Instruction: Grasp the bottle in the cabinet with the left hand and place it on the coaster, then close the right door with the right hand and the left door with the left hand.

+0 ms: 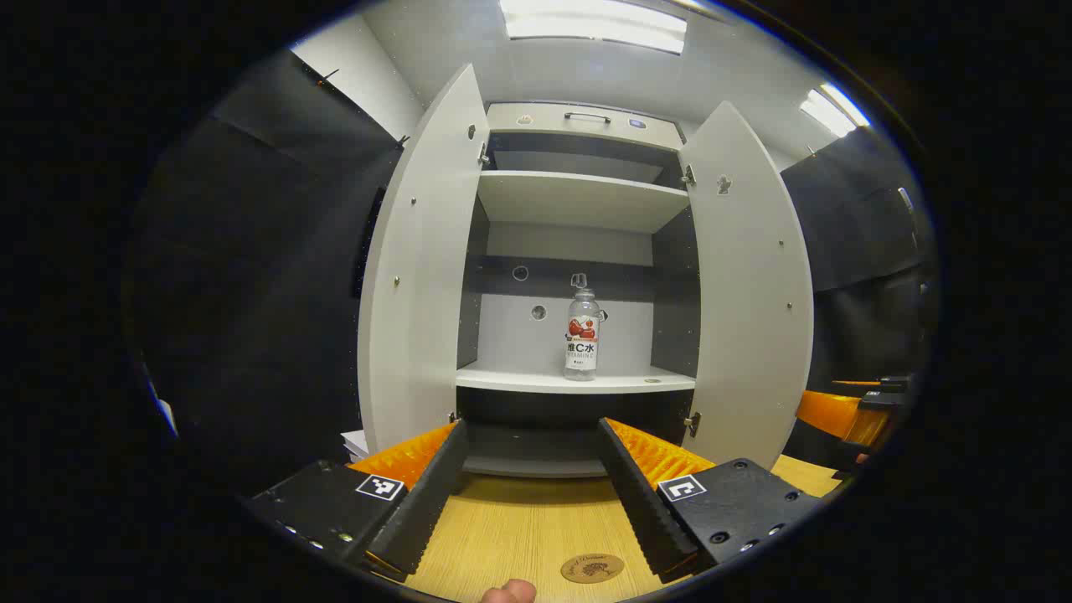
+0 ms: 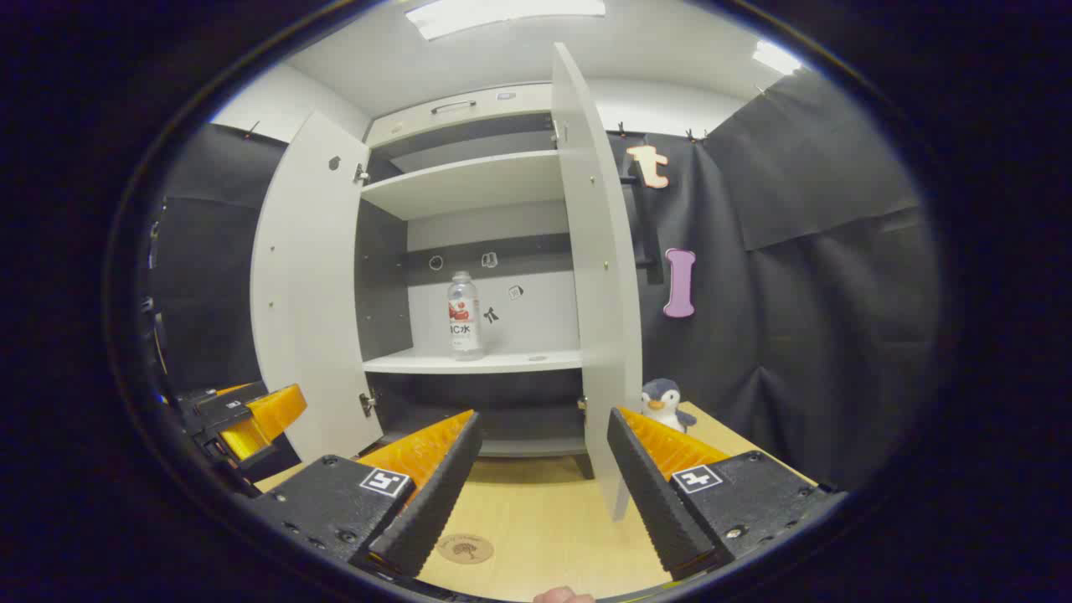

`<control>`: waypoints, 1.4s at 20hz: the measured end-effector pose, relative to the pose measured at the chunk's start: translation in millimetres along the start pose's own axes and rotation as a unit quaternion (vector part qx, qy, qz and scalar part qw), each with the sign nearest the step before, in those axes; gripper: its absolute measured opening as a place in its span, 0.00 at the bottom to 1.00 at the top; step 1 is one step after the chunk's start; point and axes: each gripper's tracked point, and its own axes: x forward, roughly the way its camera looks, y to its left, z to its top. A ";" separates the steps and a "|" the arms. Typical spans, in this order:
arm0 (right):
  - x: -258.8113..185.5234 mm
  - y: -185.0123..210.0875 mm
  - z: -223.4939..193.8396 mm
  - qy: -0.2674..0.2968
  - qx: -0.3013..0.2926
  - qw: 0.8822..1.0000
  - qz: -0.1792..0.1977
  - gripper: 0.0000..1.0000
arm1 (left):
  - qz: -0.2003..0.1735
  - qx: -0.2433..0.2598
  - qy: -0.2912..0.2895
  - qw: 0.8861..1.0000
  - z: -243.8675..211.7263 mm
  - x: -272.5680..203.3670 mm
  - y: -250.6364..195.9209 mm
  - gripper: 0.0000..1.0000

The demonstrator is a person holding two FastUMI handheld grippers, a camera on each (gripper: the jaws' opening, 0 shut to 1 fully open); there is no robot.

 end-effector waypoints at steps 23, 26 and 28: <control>-8.4 12.7 -0.1 0.005 -0.022 1.000 0.018 0.99 | 0.013 0.000 -0.002 1.000 1.5 -6.7 3.3 0.94; -10.2 12.3 0.1 0.004 -0.021 1.000 0.018 0.99 | 0.013 0.002 -0.002 1.000 1.8 -6.2 2.8 0.94; -10.0 12.8 0.0 0.004 -0.021 1.000 0.019 0.99 | 0.012 0.001 -0.001 1.000 1.3 -4.4 2.8 0.94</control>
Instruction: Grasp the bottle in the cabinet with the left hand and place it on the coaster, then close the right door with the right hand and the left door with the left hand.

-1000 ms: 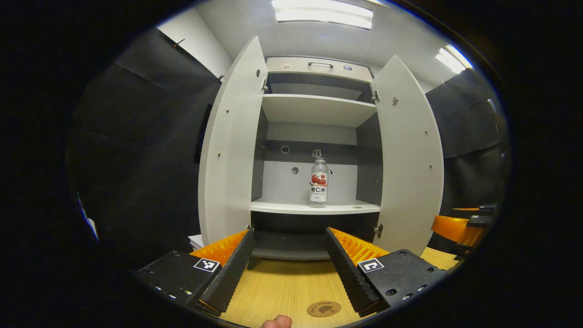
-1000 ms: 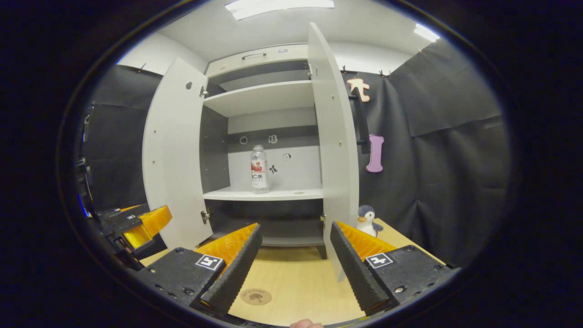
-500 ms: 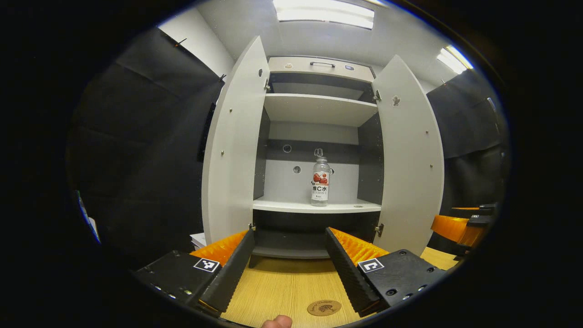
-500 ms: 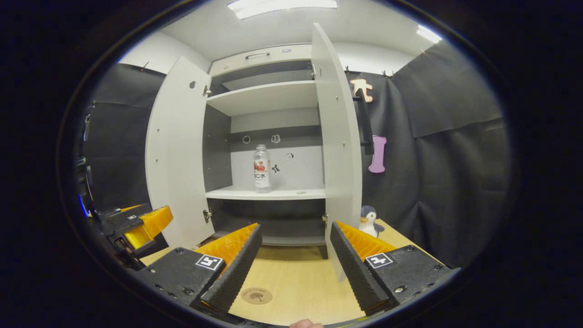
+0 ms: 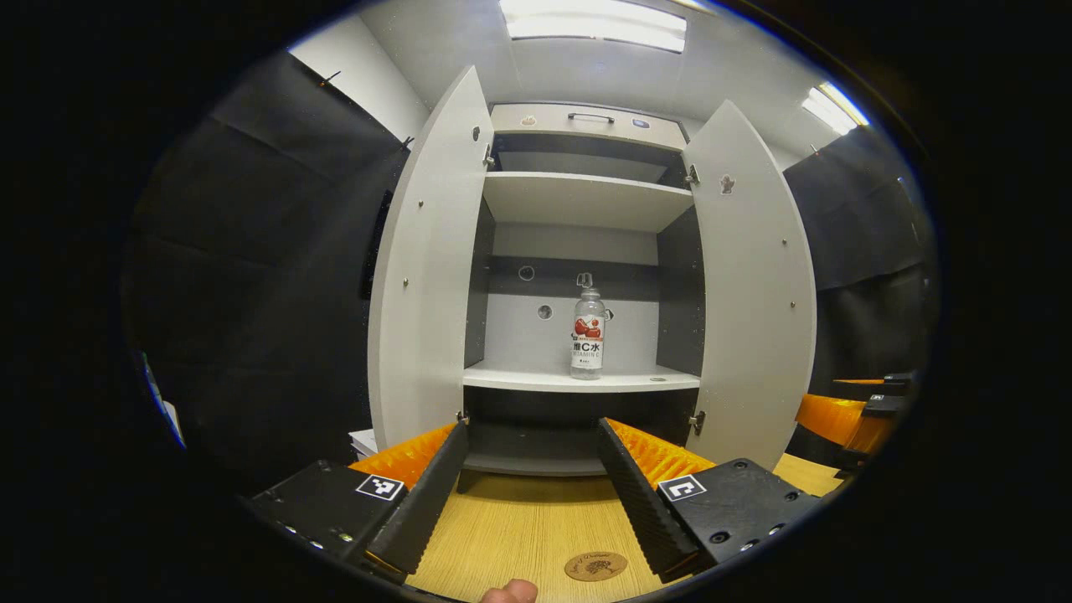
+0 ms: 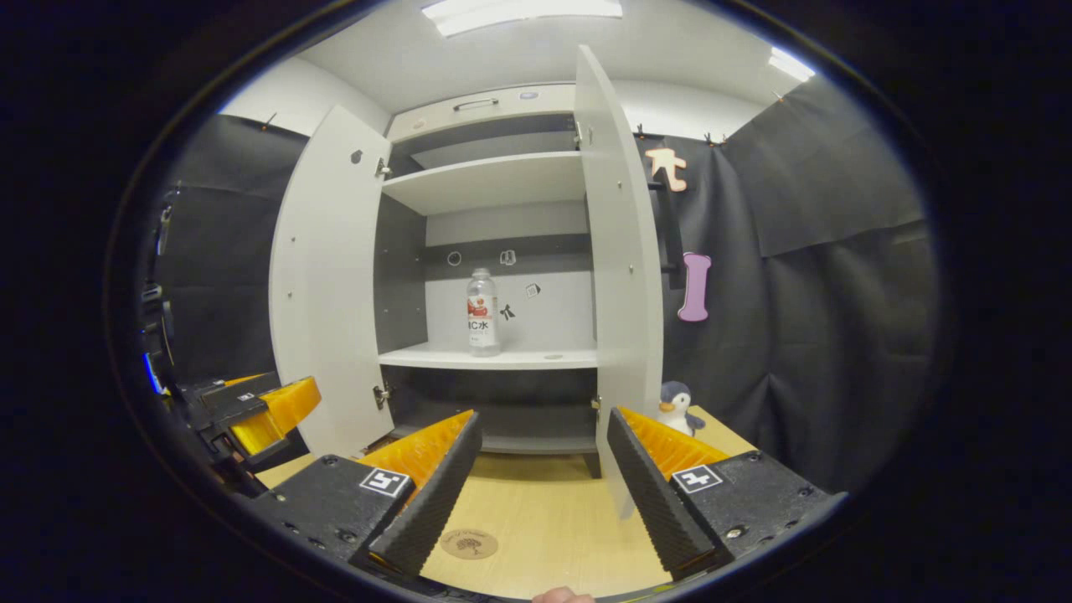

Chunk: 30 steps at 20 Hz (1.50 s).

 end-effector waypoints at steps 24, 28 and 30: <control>-10.9 3.4 0.9 -0.006 -0.009 1.000 0.007 0.99 | -0.044 -0.046 0.008 0.998 12.7 55.7 -25.9 0.94; -13.6 -0.3 5.0 -0.006 -0.007 1.000 -0.001 0.99 | -0.083 -0.046 -0.007 0.995 40.9 118.9 -50.2 0.95; -15.9 -3.6 6.8 -0.010 0.005 1.000 -0.009 0.99 | -0.098 -0.030 -0.014 0.995 52.4 156.4 -62.2 0.95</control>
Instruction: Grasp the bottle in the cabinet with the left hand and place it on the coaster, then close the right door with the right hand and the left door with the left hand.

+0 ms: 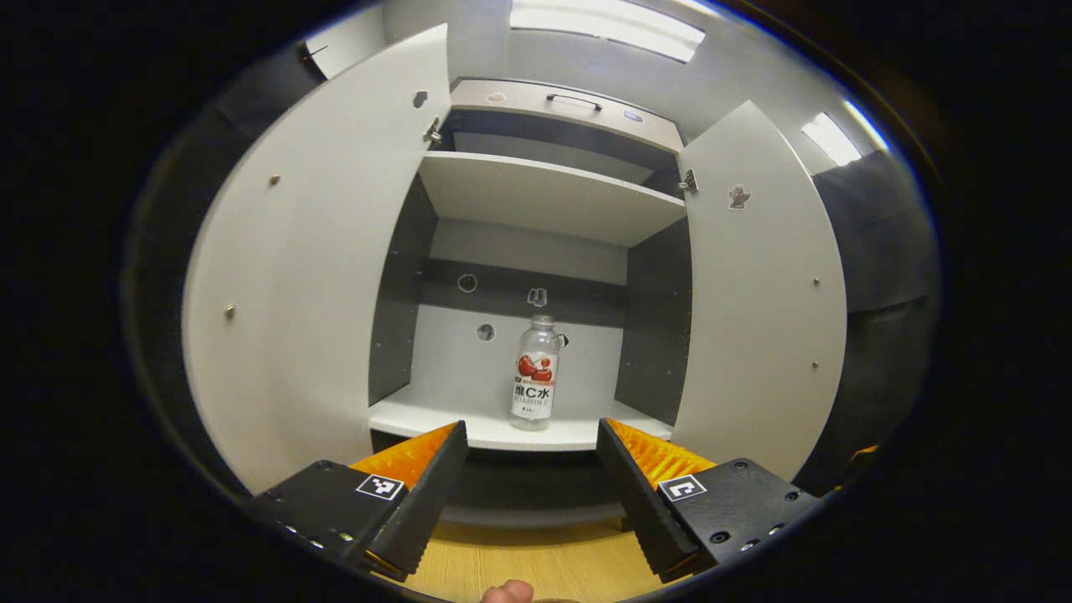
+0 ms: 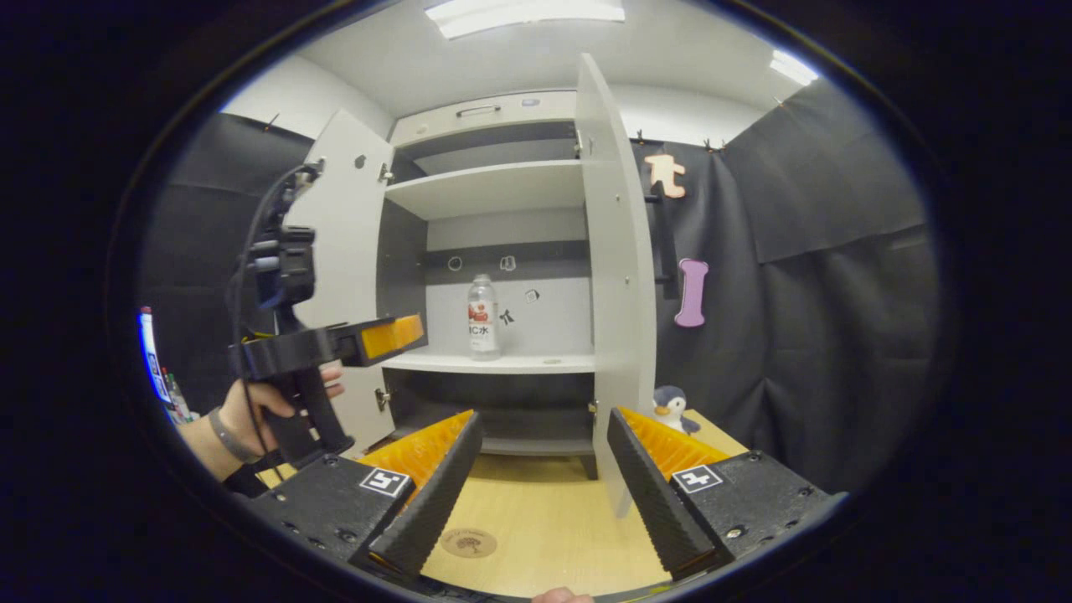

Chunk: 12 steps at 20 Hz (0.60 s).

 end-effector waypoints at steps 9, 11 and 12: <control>1.1 -29.5 1.6 -0.002 0.019 0.999 -0.045 0.99 | -0.015 0.046 0.036 0.998 -7.3 147.3 -3.5 0.95; 3.2 -36.9 -3.2 0.004 0.027 0.998 -0.056 0.99 | -0.010 0.057 0.039 0.998 -9.7 173.8 -1.5 0.95; 4.5 -40.9 -5.5 0.007 0.030 0.998 -0.061 0.99 | -0.008 0.062 0.038 0.997 -10.2 185.2 -0.7 0.95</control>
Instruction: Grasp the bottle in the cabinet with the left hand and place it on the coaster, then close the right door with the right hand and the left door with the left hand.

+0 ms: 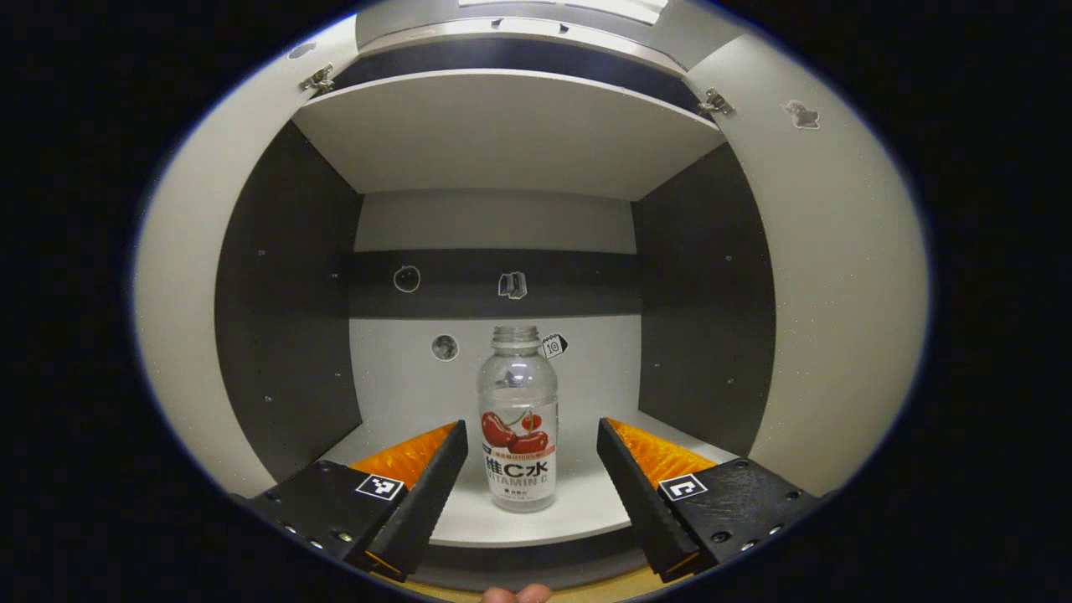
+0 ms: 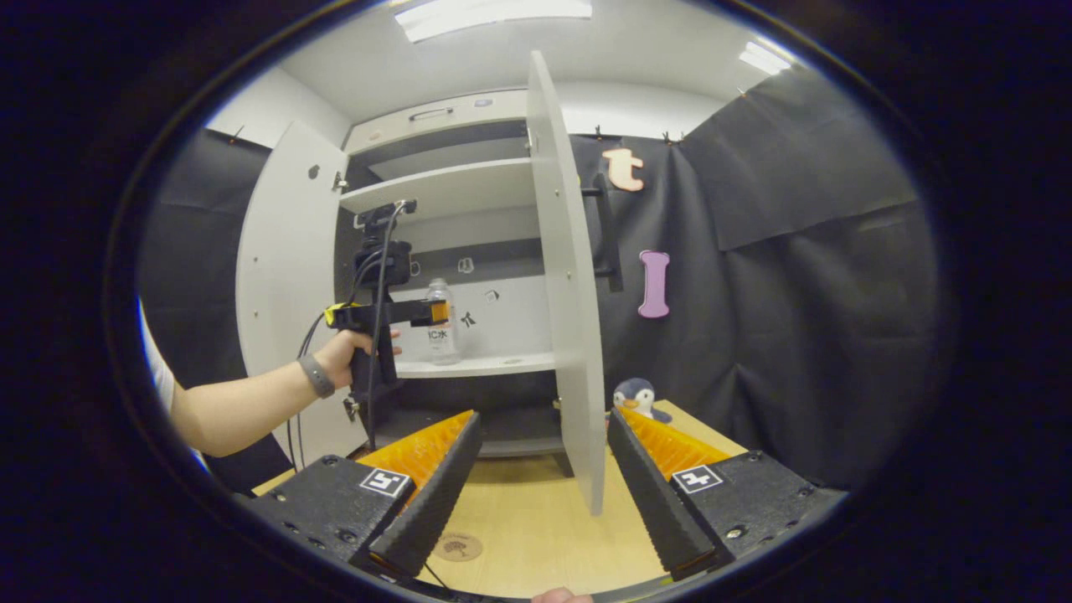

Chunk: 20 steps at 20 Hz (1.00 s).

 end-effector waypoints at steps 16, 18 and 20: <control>13.6 -23.0 -6.4 0.010 0.014 1.000 -0.026 0.99 | 0.035 -0.002 0.007 0.999 -6.3 61.4 16.3 0.78; 13.4 -22.7 -6.2 0.010 0.012 1.000 -0.023 0.99 | 0.030 -0.006 0.000 1.000 -1.4 54.7 16.8 0.77; 13.1 -21.1 -5.2 0.009 0.012 1.000 -0.017 0.99 | 0.023 -0.003 -0.011 1.000 6.4 39.7 16.6 0.77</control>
